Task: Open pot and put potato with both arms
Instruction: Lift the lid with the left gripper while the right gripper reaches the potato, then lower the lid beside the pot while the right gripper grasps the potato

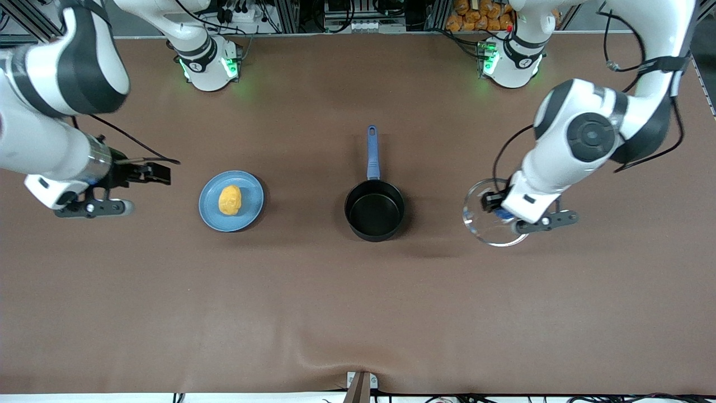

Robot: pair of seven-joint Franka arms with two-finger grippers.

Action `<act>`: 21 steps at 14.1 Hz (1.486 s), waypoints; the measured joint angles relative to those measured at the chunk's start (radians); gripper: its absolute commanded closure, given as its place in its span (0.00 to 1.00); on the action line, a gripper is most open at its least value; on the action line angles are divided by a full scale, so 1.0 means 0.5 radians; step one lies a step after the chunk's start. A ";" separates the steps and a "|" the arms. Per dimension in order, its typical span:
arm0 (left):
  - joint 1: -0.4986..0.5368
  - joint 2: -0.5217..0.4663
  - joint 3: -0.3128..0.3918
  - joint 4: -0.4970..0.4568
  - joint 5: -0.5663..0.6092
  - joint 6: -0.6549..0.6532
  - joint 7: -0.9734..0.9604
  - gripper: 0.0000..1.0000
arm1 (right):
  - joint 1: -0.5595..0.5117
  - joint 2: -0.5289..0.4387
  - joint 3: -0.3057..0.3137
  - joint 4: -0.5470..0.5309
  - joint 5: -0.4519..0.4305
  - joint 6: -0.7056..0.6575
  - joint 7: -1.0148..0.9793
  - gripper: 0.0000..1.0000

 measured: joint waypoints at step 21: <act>0.405 0.265 -0.013 -0.730 0.346 1.006 0.335 0.74 | 0.148 0.408 0.000 -0.938 0.193 1.544 0.089 0.00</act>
